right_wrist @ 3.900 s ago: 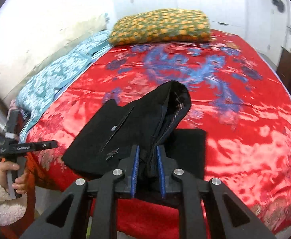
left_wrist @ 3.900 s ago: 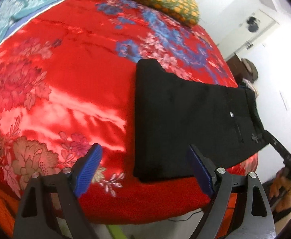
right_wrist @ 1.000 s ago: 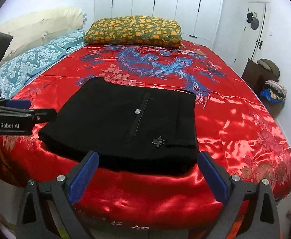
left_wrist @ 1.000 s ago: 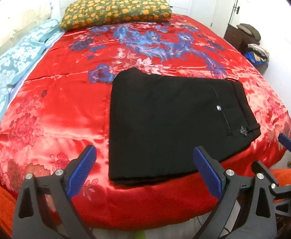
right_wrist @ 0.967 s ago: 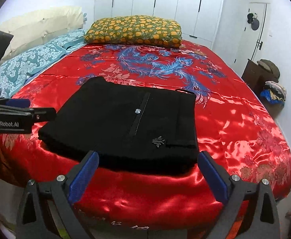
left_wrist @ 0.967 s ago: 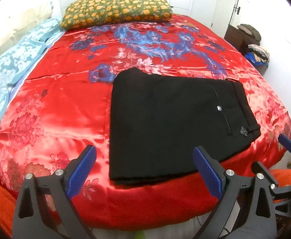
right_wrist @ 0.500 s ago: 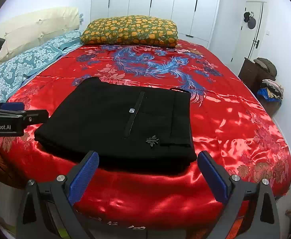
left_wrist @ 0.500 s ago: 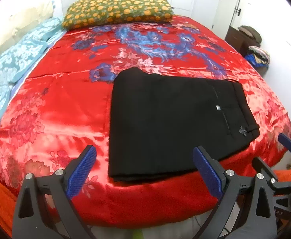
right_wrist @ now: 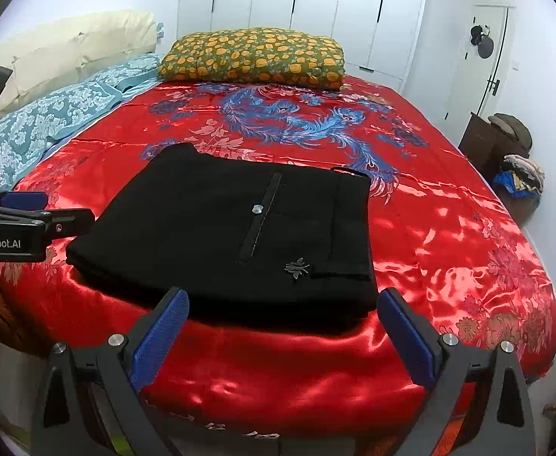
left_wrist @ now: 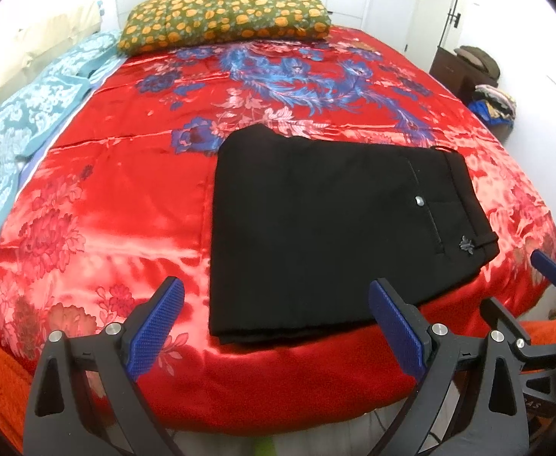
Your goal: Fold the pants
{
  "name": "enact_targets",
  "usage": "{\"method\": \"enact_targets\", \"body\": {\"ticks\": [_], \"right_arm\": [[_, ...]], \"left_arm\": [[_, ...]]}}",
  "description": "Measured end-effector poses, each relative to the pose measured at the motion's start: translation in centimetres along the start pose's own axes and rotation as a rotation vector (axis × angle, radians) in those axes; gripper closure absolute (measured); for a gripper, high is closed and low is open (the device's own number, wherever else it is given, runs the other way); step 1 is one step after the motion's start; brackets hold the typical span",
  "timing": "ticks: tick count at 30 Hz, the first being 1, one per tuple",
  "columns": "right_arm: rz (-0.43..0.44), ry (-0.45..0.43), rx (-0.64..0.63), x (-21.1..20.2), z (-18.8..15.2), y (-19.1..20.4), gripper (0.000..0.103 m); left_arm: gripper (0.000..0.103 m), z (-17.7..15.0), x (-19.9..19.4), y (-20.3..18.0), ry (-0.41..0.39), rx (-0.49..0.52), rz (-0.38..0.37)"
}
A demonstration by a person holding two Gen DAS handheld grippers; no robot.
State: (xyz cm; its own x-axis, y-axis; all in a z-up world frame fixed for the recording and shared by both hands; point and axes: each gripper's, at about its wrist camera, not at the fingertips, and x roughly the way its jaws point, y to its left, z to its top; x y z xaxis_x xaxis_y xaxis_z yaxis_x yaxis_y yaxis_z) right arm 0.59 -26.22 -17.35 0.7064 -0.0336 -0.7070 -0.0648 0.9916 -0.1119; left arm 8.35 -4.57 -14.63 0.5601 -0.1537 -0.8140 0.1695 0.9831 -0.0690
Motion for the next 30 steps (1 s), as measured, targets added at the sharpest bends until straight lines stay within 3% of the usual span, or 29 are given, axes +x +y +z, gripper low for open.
{"method": "enact_targets", "body": {"ticks": [8, 12, 15, 19, 23, 26, 30], "right_arm": [[0.004, 0.009, -0.006, 0.3, -0.1, 0.3, 0.004], [-0.009, -0.013, -0.002, -0.1, 0.5, -0.4, 0.004], [-0.054, -0.079, 0.075, -1.6, 1.4, -3.6, 0.004], [-0.048, -0.093, 0.217, -1.8, 2.1, -10.4, 0.003], [0.087, -0.014, 0.347, 0.1, 2.5, -15.3, 0.003], [0.274, 0.085, 0.38, 2.9, 3.4, -16.0, 0.003], [0.355, 0.181, 0.397, 5.8, 4.0, -15.6, 0.003]], "left_arm": [[0.005, -0.1, 0.3, 0.1, 0.009, 0.009, -0.007], [0.005, 1.3, 0.0, 1.7, -0.012, 0.003, -0.013], [0.005, 2.9, -0.7, 5.7, -0.072, -0.081, 0.035], [0.005, 3.6, 1.5, 12.7, 0.011, -0.266, -0.017], [0.005, 2.8, 4.6, 16.1, 0.128, -0.352, -0.119], [0.005, 2.1, 6.2, 15.4, 0.203, -0.351, -0.246], [0.005, 2.1, 7.0, 13.4, 0.232, -0.31, -0.314]]}}
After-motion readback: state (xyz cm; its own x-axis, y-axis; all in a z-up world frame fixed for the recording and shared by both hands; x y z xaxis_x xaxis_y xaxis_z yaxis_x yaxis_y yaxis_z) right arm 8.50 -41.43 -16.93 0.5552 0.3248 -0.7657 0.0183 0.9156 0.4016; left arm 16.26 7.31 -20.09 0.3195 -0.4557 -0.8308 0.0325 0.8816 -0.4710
